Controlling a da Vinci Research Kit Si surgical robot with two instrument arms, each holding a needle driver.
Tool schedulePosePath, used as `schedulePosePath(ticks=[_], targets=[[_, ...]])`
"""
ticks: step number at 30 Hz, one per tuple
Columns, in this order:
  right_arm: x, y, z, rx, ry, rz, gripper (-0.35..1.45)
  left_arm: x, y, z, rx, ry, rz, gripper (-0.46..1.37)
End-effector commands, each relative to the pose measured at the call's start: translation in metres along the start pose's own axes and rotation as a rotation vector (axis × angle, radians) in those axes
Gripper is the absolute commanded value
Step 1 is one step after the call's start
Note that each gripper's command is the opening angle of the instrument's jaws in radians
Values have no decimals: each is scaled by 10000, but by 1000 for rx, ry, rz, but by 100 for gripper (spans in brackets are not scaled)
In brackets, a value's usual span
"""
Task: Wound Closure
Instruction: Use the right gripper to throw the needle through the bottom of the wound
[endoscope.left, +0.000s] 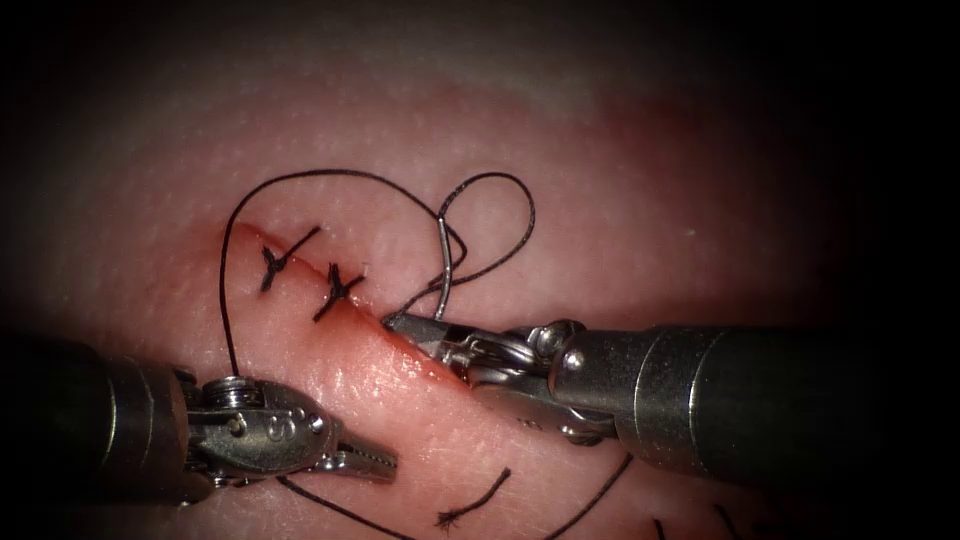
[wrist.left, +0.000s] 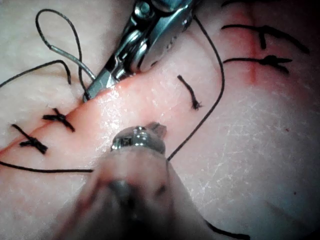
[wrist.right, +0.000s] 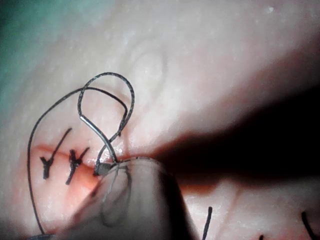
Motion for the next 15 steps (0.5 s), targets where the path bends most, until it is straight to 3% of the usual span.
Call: schedulePosePath(ticks=[1,7,15], targets=[[0,0,0,-2,0,0,-35,0,0,1,-10,0,0,-35],[1,-2,0,-4,10,-28,-35,0,0,1,-11,0,0,-35],[18,-7,-13,-33,84,-125,-35,1,0,1,-14,0,-1,-35]])
